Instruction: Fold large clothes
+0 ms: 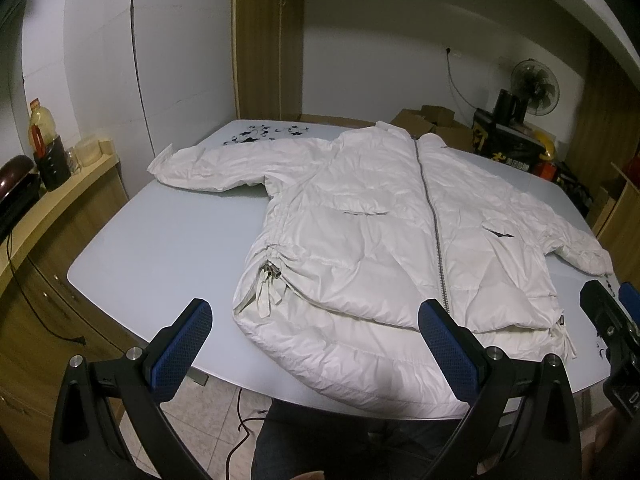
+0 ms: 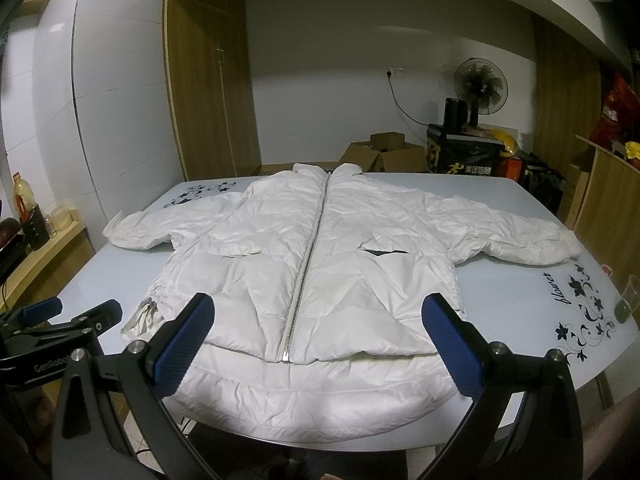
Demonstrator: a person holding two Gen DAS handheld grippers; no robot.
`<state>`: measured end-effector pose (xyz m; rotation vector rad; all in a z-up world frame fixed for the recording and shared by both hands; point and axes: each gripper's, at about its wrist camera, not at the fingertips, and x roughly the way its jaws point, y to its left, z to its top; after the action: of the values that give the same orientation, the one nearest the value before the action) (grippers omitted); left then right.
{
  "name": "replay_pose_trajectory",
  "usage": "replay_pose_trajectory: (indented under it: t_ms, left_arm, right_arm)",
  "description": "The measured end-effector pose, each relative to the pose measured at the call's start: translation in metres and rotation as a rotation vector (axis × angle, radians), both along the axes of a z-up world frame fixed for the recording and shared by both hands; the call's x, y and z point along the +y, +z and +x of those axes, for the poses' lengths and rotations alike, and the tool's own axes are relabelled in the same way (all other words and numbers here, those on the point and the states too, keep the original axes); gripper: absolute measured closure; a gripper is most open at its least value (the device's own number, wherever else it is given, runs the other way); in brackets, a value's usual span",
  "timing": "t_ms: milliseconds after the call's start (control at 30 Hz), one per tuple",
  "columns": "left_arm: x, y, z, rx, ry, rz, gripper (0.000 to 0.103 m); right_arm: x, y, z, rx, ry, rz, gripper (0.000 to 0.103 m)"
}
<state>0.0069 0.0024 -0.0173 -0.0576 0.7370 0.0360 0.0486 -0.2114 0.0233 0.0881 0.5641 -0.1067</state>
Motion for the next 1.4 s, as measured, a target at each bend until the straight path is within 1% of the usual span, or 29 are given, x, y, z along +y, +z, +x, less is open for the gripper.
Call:
replay_pose_trajectory:
  t_ms: [1400]
  left_arm:
    - [0.0032, -0.0015, 0.0022, 0.026, 0.007, -0.010, 0.000]
  right_arm:
    - [0.0015, -0.0006, 0.0019, 0.003, -0.001, -0.004, 0.000]
